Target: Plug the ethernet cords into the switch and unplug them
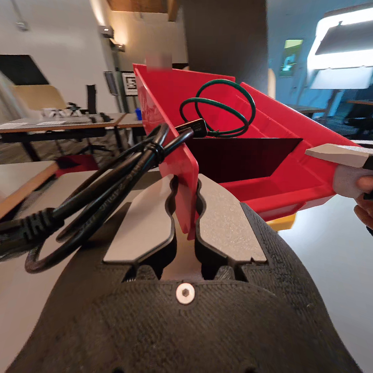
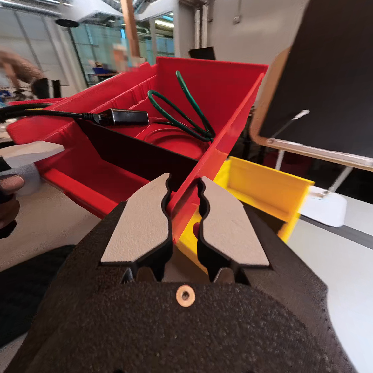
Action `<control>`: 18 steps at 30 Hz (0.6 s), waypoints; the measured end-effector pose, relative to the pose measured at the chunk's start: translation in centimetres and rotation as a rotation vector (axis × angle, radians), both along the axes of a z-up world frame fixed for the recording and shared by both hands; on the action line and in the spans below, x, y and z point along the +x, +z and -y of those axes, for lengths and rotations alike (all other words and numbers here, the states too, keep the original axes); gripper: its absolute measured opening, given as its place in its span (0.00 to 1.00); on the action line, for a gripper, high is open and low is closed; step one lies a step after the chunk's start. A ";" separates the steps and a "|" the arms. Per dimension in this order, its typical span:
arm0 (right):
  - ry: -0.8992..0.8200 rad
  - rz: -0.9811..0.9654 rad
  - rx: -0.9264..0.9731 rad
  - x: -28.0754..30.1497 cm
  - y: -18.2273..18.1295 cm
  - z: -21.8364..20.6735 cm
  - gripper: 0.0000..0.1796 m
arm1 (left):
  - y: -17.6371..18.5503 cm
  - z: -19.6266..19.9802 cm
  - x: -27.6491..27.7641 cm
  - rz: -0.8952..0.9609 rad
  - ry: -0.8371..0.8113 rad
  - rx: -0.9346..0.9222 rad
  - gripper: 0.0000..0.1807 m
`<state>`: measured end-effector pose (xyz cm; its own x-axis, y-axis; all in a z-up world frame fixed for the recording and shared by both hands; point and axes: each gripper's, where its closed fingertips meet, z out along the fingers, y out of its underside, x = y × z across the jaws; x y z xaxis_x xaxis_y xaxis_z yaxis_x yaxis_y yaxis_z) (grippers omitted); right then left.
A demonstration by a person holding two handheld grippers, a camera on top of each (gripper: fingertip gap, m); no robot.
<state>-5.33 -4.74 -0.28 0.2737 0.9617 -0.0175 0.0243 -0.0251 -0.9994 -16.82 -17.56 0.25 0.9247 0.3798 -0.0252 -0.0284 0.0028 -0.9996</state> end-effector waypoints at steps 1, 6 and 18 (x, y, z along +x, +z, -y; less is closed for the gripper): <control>0.032 0.003 -0.012 -1.5 -0.4 1.0 0.13 | -0.2 1.4 -1.1 -0.007 0.034 -0.009 0.08; 0.165 0.049 -0.080 -8.0 -3.4 6.1 0.14 | -2.8 7.7 -6.1 -0.015 0.150 -0.097 0.08; 0.134 0.240 -0.160 -11.3 -14.7 6.1 0.14 | -15.7 7.7 -10.4 0.161 0.156 -0.299 0.06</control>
<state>-16.63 -10.88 -15.02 0.1595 0.9797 -0.1217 0.2731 -0.1622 -0.9482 -27.23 -25.31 -15.46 0.8576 0.5141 -0.0154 0.1522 -0.2823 -0.9472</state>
